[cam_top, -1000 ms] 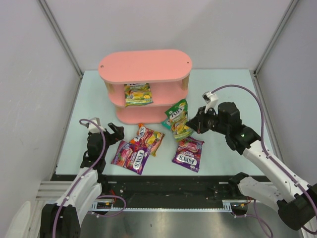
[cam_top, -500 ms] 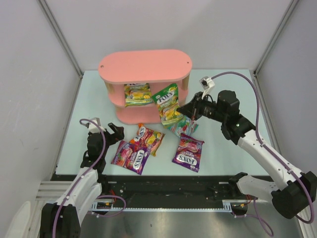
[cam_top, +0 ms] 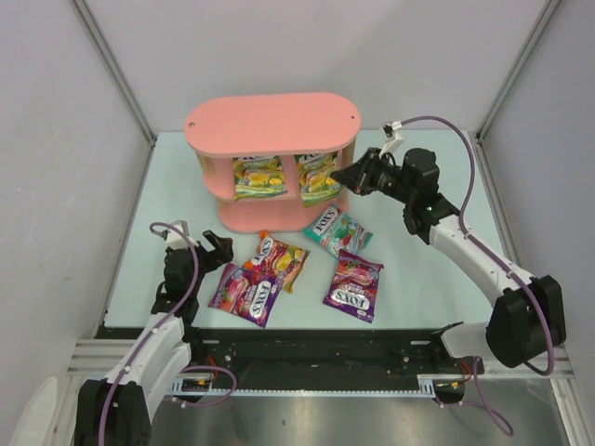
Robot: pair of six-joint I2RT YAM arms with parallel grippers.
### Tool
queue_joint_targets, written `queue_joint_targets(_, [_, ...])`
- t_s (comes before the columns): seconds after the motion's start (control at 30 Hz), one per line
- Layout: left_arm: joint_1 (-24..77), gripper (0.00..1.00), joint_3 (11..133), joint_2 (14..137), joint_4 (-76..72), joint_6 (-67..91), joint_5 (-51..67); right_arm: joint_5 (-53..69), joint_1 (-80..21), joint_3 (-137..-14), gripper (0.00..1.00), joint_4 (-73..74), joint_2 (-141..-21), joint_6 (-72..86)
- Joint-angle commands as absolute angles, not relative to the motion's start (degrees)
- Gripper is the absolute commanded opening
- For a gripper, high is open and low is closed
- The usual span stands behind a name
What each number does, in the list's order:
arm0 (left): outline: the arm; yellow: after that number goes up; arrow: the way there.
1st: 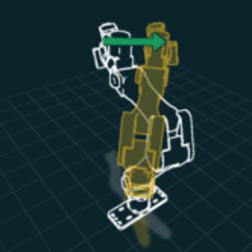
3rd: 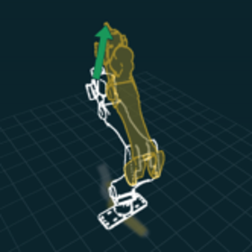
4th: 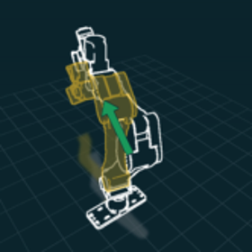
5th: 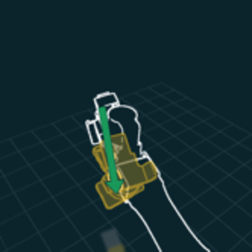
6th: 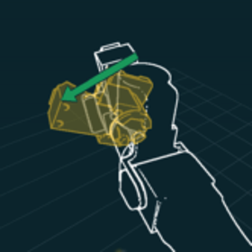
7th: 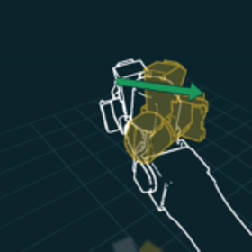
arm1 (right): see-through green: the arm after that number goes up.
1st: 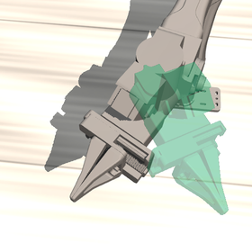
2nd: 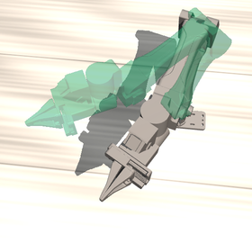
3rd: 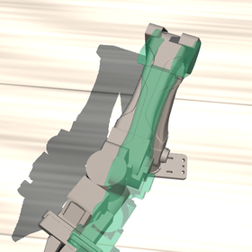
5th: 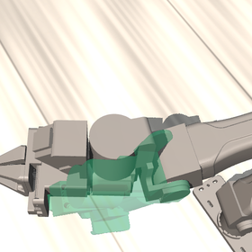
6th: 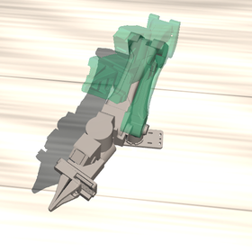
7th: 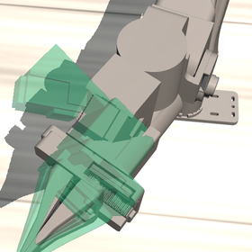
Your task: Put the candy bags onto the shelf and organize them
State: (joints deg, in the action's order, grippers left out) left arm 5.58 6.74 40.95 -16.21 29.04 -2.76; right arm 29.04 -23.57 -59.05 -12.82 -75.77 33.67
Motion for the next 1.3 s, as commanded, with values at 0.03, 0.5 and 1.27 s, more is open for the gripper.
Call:
queue_joint_targets(0.03, [5.2, 1.0, 7.7, 40.8, -17.9, 29.7, -2.4, 29.4, -23.1, -64.3, 0.0, -22.8, -78.7, 36.6])
queue_joint_targets(0.5, [5.1, 1.0, 7.7, 40.8, -17.9, 29.8, -2.3, 27.2, -22.0, -66.3, 0.0, -28.4, -86.3, 39.7])
queue_joint_targets(1.27, [4.8, 1.0, 7.6, 40.6, -17.8, 29.9, -2.2, 24.5, -24.3, -67.3, 0.0, -30.3, -92.5, 41.4])
